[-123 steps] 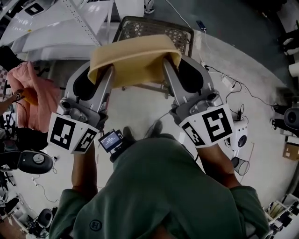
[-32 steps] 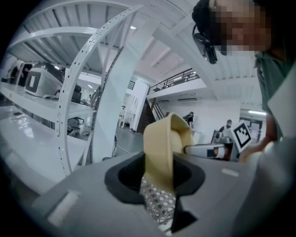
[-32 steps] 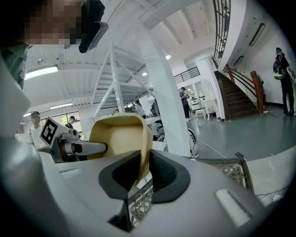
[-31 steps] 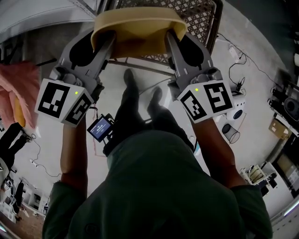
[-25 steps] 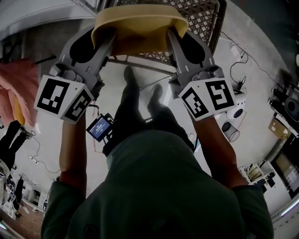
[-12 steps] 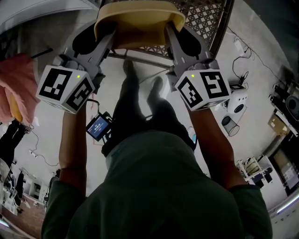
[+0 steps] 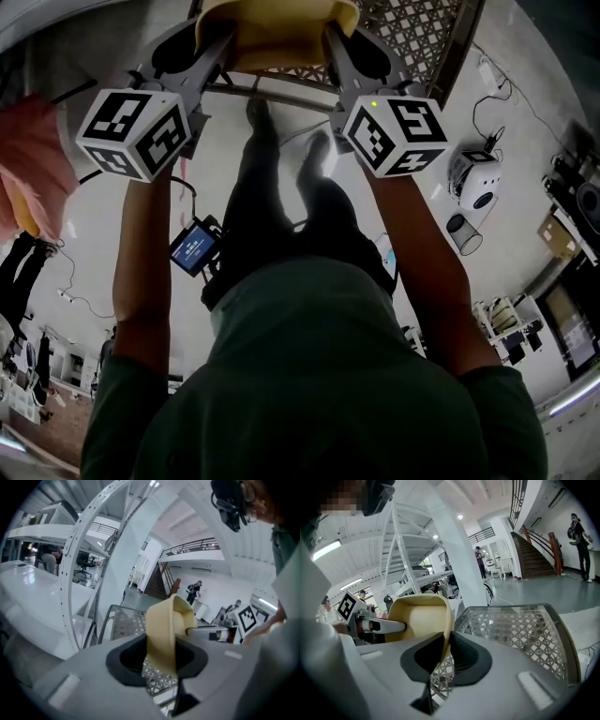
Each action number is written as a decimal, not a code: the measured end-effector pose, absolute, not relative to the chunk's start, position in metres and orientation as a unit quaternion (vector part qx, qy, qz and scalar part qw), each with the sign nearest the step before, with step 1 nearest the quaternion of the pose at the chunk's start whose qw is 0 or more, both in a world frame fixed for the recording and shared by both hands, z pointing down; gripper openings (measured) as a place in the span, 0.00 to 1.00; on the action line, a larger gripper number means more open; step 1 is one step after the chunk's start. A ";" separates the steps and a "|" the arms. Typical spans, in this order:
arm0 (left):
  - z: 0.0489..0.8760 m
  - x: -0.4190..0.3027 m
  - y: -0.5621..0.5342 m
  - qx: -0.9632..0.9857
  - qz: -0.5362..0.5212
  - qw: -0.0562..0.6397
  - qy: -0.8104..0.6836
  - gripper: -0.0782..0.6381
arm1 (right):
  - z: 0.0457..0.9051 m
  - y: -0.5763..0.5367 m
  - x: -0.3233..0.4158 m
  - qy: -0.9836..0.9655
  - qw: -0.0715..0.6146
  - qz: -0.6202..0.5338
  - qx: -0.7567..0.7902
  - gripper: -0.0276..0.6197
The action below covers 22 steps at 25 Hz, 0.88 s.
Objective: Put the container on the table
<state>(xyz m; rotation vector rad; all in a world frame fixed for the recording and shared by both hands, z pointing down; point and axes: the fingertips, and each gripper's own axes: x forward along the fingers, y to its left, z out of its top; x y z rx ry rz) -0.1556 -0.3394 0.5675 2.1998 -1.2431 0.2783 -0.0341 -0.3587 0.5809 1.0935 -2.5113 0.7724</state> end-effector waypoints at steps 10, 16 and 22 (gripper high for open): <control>0.646 -0.148 -0.335 0.812 0.126 0.351 -0.448 0.27 | 0.656 -0.352 -0.026 -0.847 0.188 0.310 0.389 0.10; 0.686 -0.137 -0.335 0.805 0.139 0.382 -0.433 0.27 | 0.694 -0.349 -0.015 -0.829 0.213 0.332 0.397 0.10; 0.734 -0.132 -0.332 0.789 0.162 0.415 -0.424 0.27 | 0.741 -0.345 -0.011 -0.809 0.243 0.355 0.399 0.10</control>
